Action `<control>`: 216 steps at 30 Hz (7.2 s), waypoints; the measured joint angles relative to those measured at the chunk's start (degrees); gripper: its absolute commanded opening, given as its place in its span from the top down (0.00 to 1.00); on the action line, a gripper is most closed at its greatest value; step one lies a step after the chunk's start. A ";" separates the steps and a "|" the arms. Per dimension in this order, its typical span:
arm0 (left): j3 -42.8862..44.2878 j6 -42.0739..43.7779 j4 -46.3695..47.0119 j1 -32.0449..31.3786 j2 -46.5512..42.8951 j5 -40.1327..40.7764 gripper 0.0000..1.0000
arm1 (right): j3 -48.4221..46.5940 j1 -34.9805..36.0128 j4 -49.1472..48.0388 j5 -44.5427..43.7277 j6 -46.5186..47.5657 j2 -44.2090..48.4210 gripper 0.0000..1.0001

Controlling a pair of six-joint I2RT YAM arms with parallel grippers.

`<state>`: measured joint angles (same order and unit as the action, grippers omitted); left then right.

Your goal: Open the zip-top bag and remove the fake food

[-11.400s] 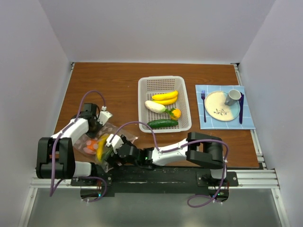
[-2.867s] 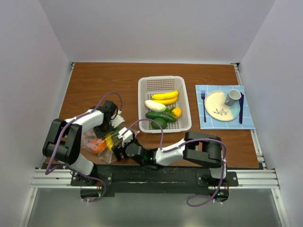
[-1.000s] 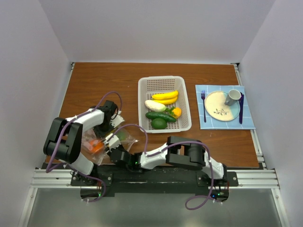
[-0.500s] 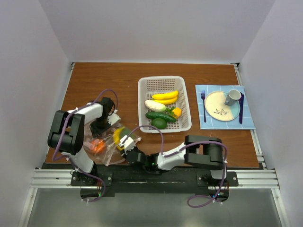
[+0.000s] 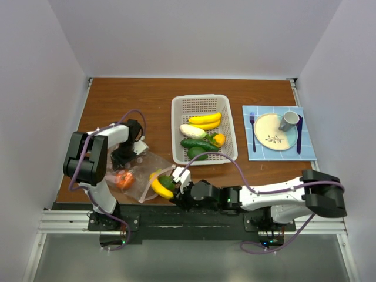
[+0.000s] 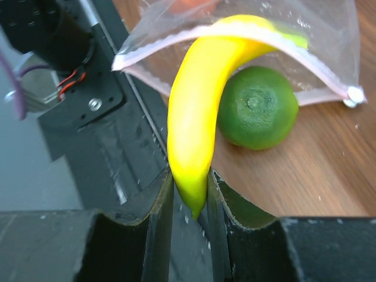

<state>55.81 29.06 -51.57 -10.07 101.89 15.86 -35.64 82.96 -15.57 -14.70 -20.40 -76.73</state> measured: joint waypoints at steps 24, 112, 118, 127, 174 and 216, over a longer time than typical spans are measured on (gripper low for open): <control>0.50 -1.64 -0.52 0.79 -0.28 -0.68 1.00 | -14.27 -9.70 14.49 -3.98 11.54 21.44 1.00; -2.93 2.89 -1.20 7.74 -19.56 -23.12 1.00 | -17.00 -24.50 20.44 -22.47 8.50 -3.89 0.01; -5.86 2.60 0.28 7.74 -18.12 -20.63 1.00 | -16.65 -9.22 15.93 -23.80 10.67 1.07 0.04; -6.73 1.77 1.92 7.74 -17.05 -19.19 1.00 | -16.41 -1.64 7.30 -18.21 8.81 -16.06 0.07; -6.43 -0.76 5.11 6.73 -11.54 -13.03 1.00 | -22.40 -5.33 -5.68 -6.38 3.69 -31.56 0.65; 4.09 -13.03 9.25 8.17 -51.80 -36.50 0.00 | -34.49 -32.72 45.66 -18.27 4.46 1.84 0.01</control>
<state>59.90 16.03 -42.33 -1.89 50.09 -20.64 -70.13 50.24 30.09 -32.97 -15.94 -74.89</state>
